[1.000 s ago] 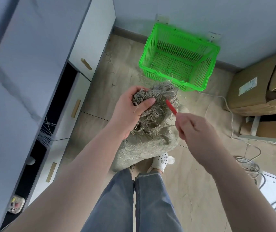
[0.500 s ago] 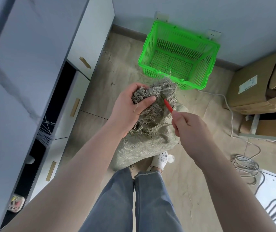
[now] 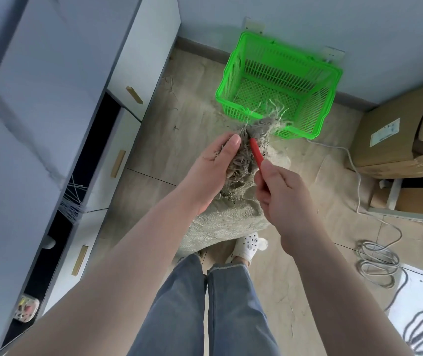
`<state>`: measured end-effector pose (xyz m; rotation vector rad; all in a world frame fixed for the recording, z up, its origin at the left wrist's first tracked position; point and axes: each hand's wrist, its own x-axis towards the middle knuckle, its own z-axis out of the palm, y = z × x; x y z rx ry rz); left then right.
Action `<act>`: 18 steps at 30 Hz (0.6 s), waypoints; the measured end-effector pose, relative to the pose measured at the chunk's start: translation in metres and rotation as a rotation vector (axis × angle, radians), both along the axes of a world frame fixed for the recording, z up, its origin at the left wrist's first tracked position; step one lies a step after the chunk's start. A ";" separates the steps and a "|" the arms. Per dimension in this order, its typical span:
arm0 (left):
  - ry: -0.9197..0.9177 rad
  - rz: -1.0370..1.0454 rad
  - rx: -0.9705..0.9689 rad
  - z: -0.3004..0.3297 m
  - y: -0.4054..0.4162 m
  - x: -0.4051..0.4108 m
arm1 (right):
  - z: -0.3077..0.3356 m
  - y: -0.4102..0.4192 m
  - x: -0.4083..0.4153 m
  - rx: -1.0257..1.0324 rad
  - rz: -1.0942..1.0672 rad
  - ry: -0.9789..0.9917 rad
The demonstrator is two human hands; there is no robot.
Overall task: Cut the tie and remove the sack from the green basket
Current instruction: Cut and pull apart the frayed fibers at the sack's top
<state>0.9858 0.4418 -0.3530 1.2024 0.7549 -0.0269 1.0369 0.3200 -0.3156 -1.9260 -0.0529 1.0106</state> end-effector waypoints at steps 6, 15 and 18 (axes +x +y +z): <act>0.041 0.065 0.247 -0.002 -0.009 -0.001 | -0.001 0.003 0.009 0.050 -0.093 0.096; 0.043 0.111 0.509 -0.018 -0.021 -0.008 | 0.004 0.000 0.019 -0.013 0.020 0.184; 0.014 0.111 0.435 -0.011 -0.024 -0.003 | 0.002 0.005 0.012 0.058 -0.087 0.227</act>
